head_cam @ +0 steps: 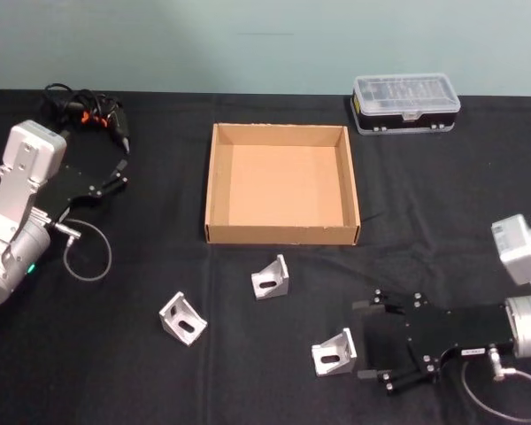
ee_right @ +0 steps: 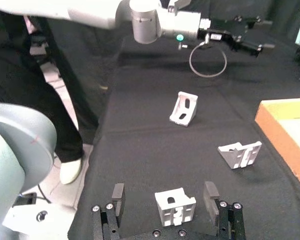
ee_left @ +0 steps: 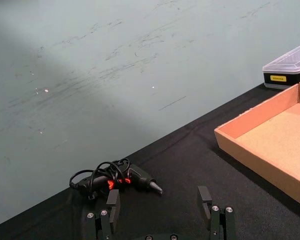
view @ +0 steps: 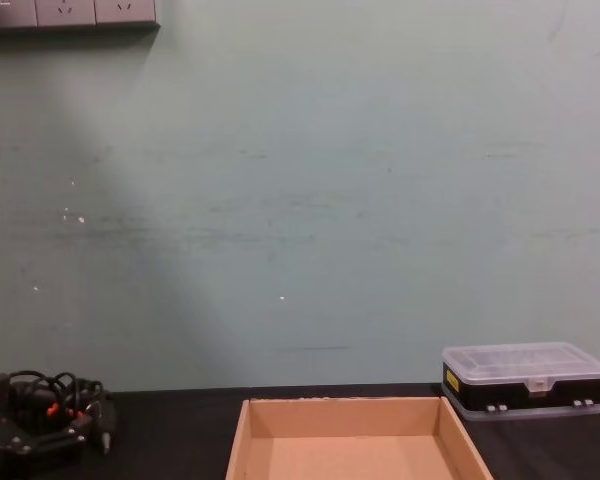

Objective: Use one hand to pick up the angle iron from the table and place it into the box.

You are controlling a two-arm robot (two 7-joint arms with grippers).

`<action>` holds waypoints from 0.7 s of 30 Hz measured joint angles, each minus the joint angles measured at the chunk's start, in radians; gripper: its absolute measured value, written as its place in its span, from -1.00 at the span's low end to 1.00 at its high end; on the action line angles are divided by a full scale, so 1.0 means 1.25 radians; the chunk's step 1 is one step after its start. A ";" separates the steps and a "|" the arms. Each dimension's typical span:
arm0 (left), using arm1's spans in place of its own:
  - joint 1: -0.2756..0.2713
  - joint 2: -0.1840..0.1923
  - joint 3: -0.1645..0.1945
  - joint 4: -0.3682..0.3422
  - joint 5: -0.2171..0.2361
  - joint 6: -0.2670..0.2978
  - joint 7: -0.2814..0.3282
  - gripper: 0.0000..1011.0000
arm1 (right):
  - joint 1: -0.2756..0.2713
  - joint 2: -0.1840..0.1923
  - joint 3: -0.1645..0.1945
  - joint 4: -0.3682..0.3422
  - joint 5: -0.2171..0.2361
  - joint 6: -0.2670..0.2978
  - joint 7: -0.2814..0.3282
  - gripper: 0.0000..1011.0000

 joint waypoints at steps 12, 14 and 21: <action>0.000 0.000 0.000 0.000 0.000 0.000 0.000 1.00 | 0.037 -0.028 -0.049 0.038 -0.041 0.007 -0.022 0.98; 0.000 0.000 0.000 0.000 0.000 0.000 0.000 1.00 | 0.040 -0.032 -0.054 0.042 -0.042 0.010 -0.026 0.98; 0.000 0.000 0.000 0.000 0.000 0.000 0.000 1.00 | 0.049 -0.044 -0.072 0.056 -0.056 0.016 -0.039 0.98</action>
